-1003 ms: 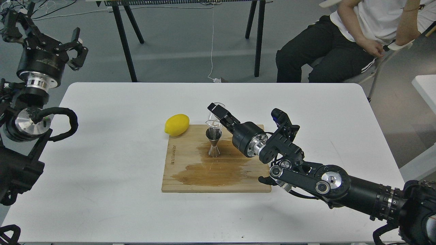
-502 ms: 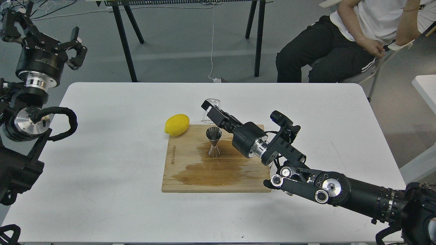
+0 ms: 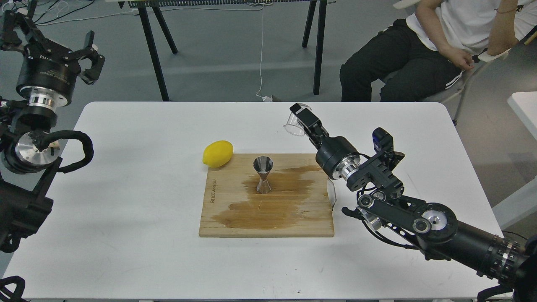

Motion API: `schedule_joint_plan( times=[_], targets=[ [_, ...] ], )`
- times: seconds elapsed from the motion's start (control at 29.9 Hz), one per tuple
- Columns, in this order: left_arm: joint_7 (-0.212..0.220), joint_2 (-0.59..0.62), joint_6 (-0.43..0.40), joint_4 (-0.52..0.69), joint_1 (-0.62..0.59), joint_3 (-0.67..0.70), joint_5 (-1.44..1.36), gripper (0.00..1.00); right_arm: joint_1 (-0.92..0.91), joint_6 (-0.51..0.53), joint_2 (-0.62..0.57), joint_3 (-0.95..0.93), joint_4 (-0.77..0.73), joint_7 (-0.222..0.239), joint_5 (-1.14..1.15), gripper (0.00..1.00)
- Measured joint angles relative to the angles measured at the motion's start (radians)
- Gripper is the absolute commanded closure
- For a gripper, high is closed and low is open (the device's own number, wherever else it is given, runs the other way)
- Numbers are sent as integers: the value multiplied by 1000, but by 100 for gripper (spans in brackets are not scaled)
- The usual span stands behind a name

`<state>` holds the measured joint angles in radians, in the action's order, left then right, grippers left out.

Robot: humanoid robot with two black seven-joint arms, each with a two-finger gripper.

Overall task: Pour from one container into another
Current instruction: 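Pull the glass back from the jigger toward the table edge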

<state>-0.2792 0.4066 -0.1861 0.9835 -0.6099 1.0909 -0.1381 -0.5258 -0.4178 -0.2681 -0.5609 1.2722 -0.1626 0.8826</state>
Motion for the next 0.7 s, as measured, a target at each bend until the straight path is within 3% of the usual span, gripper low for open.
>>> schedule_joint_plan(
  times=[0.13,0.33,0.7],
  targets=[
    [1,-9,2,0,1,-10,0,0,57,11,-9,-146,30,57,-215,66],
    [2,-11,5,0,1,-8,0,0,156,53,-57,-306,34,71,-470,64],
    [3,-14,5,1,-1,-16,0,0,361,326,-58,-572,-90,155,-1168,64]
  ],
)
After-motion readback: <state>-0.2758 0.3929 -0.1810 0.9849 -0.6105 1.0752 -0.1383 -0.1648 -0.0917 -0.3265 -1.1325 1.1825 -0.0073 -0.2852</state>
